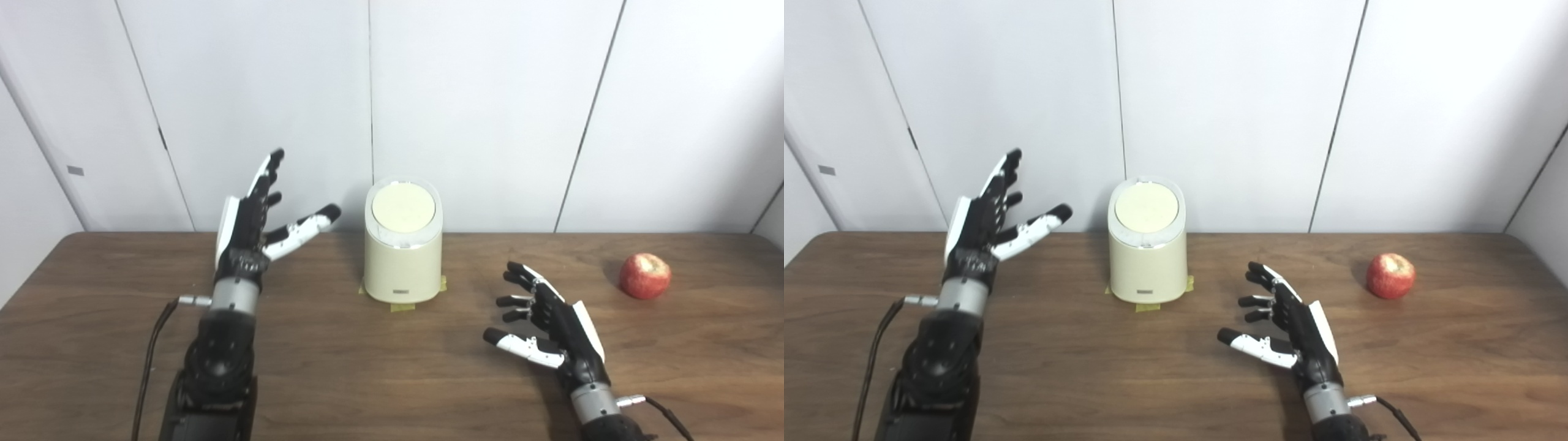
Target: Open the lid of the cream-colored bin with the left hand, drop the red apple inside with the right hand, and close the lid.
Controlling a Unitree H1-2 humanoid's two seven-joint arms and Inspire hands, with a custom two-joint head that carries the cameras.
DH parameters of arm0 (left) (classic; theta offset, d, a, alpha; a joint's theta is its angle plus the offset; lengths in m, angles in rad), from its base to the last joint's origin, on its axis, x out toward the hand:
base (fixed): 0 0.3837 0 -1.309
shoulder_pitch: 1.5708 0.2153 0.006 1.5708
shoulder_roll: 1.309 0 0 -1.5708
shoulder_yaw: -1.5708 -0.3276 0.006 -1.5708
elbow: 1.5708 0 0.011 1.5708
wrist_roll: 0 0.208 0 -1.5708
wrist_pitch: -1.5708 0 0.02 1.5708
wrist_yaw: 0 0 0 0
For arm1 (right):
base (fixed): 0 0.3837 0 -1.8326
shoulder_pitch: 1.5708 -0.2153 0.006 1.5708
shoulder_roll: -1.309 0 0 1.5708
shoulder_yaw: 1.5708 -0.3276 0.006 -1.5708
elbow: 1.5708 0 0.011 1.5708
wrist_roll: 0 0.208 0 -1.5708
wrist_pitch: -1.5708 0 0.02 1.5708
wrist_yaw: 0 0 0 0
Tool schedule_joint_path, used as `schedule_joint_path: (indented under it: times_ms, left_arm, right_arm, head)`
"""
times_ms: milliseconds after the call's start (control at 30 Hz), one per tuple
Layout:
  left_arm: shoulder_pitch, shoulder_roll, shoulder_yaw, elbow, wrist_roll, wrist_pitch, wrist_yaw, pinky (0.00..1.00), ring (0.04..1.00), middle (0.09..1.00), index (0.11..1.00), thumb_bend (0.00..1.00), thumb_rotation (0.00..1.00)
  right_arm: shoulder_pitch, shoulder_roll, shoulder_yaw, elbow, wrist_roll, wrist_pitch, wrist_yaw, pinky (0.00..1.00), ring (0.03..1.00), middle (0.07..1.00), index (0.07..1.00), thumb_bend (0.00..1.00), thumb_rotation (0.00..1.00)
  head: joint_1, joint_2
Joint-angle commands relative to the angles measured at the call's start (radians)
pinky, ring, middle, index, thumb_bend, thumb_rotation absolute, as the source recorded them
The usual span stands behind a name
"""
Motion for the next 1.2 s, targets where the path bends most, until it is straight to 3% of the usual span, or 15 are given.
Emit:
schedule_joint_path:
  times_ms: [0, 300, 467, 533, 667, 1167]
  left_arm:
    - [-0.082, 0.01, -0.013, 0.014, 0.026, -0.002, 0.01, 0.95, 1.0, 1.0, 1.0, 0.97, 0.35]
    - [-0.213, 0.01, -0.08, 0.184, 0.134, -0.005, 0.056, 0.89, 1.0, 1.0, 1.0, 1.0, 0.37]
    - [-0.258, 0.009, -0.117, 0.272, 0.185, -0.02, 0.084, 0.83, 1.0, 1.0, 1.0, 0.99, 0.3]
    - [-0.278, 0.009, -0.127, 0.315, 0.202, -0.032, 0.1, 0.84, 1.0, 1.0, 1.0, 0.99, 0.28]
    - [-0.31, 0.014, -0.152, 0.383, 0.238, -0.051, 0.128, 0.77, 1.0, 1.0, 1.0, 1.0, 0.29]
    - [-0.368, 0.009, -0.224, 0.504, 0.318, -0.039, 0.158, 0.84, 1.0, 1.0, 1.0, 0.97, 0.3]
  right_arm:
    - [-0.037, -0.005, 0.0, -0.014, 0.004, -0.048, -0.005, 0.56, 0.681, 0.844, 0.854, 0.81, 0.35]
    - [-0.04, -0.009, 0.002, 0.002, -0.01, -0.06, -0.008, 0.57, 0.678, 0.844, 0.857, 0.81, 0.36]
    - [-0.042, -0.011, 0.002, 0.005, -0.014, -0.06, -0.009, 0.56, 0.68, 0.842, 0.855, 0.81, 0.36]
    - [-0.041, -0.01, 0.002, 0.003, -0.014, -0.055, -0.008, 0.56, 0.68, 0.842, 0.856, 0.81, 0.36]
    - [-0.041, -0.007, 0.001, 0.004, -0.014, -0.056, -0.011, 0.57, 0.683, 0.841, 0.854, 0.8, 0.35]
    - [-0.042, 0.002, 0.004, 0.003, -0.024, -0.059, -0.021, 0.57, 0.674, 0.851, 0.866, 0.78, 0.34]
  head:
    - [0.001, 0.001]
    - [0.007, -0.01]
    - [0.008, -0.011]
    - [0.007, -0.013]
    - [0.003, -0.013]
    - [-0.017, -0.015]
